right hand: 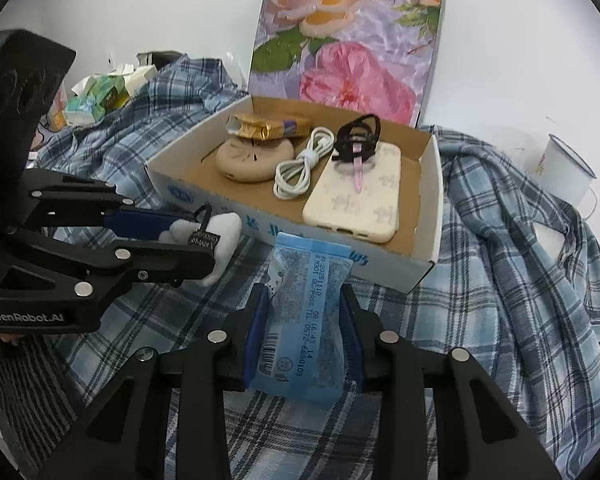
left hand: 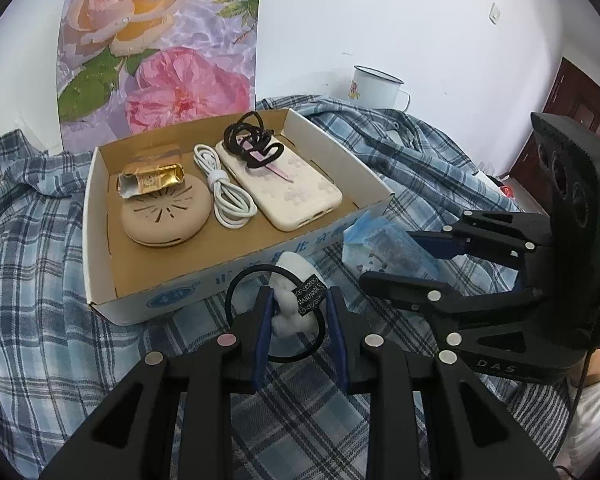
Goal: Organize soft objects
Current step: 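Lift the earbuds and blue packet and carry both over the box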
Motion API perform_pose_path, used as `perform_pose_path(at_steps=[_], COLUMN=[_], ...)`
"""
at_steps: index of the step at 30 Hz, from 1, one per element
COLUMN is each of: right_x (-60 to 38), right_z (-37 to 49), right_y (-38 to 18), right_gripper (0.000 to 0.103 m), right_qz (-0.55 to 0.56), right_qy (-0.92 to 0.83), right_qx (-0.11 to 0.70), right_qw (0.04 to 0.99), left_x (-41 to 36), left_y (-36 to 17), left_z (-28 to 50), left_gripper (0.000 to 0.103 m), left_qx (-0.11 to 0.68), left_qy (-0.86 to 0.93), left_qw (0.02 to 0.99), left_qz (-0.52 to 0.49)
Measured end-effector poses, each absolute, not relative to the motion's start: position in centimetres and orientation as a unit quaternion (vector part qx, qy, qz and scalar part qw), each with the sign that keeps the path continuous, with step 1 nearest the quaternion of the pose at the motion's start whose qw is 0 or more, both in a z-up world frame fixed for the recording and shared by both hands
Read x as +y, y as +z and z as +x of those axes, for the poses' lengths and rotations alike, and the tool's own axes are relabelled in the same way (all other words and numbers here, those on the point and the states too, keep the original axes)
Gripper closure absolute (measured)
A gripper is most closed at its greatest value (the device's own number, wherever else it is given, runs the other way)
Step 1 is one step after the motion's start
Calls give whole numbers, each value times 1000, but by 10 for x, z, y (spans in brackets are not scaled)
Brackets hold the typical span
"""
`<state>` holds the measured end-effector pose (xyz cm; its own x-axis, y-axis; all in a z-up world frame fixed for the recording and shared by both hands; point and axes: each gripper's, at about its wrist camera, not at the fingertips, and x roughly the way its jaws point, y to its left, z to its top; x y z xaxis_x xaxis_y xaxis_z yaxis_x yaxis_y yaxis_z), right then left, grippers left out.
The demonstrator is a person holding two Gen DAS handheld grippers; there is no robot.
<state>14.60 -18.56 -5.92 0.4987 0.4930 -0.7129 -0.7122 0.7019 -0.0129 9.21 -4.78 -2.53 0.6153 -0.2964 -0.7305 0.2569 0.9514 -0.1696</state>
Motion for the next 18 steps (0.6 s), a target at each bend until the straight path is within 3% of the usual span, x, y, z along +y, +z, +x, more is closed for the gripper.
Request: perform_pose_path(at_steps=[9,18], right_x=[-184,-194], right_z=[139,123], right_y=[-43,-10], right_gripper=[69,68], right_qz=[-155,-135], right_qy=[358,347], right_qx=[318,215], right_qw=[864,903], left_x=[-46,-35], left_y=[-15,10], left_z=[87,80], left_gripper=[75,75], left_qx=[384,337], left_qy=[-139,-110], left_qw=[913,935], left_qz=[-15,-9])
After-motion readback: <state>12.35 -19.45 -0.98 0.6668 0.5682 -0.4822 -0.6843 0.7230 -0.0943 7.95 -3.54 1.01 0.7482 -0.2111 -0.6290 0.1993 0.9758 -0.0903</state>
